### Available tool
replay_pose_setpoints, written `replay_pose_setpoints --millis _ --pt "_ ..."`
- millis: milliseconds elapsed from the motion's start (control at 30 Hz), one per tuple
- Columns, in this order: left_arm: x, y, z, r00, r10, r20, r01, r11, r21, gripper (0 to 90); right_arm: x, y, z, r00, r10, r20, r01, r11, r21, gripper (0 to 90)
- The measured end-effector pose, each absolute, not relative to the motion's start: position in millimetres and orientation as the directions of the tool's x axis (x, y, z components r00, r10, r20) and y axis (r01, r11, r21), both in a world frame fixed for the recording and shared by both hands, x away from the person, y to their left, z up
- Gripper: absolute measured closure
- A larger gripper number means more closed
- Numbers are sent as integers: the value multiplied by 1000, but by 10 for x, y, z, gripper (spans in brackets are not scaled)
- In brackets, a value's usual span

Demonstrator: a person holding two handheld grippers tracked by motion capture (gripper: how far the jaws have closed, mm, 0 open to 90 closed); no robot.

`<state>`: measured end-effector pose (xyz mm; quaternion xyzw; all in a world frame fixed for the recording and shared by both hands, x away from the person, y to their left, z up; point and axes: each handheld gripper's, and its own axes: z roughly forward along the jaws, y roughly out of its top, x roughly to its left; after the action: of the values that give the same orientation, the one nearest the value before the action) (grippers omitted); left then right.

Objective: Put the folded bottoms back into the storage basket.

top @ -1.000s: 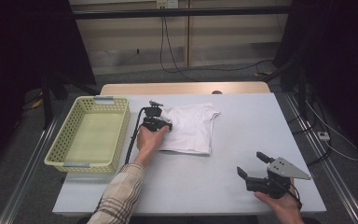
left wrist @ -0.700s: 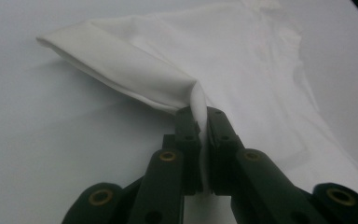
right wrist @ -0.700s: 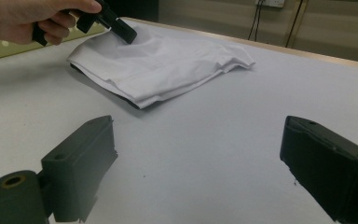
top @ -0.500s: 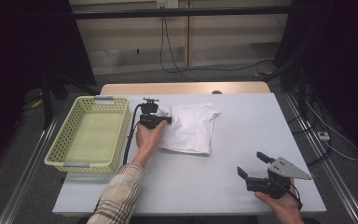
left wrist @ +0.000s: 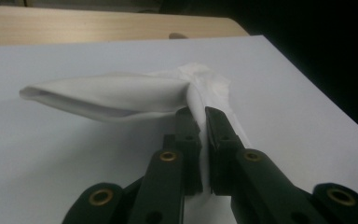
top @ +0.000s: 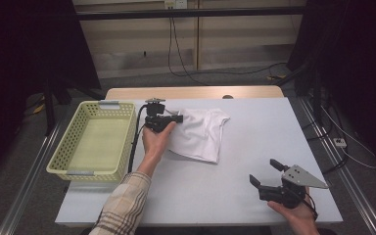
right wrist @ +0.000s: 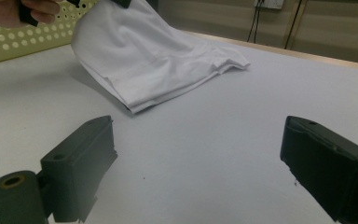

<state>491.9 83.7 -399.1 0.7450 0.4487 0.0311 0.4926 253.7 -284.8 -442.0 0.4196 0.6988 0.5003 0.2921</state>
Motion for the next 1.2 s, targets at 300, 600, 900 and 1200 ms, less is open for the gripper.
replay_pose_setpoints --millis 300,600,900,1200 --pt "4879 920 -3838 639 683 -355 582 -127 803 853 2541 -2851 -4421 -474 880 22 307 142 941 100" --pt "4790 924 -3676 684 676 -275 494 -152 856 853 2536 -2853 -4414 -476 879 29 311 138 940 97" --pt "4741 954 -3516 702 676 -224 439 -163 884 854 2530 -2856 -4410 -475 880 15 303 148 941 94" --pt "4647 1074 -3389 709 679 -192 390 -150 908 855 2523 -2851 -4412 -483 875 16 301 149 942 90"
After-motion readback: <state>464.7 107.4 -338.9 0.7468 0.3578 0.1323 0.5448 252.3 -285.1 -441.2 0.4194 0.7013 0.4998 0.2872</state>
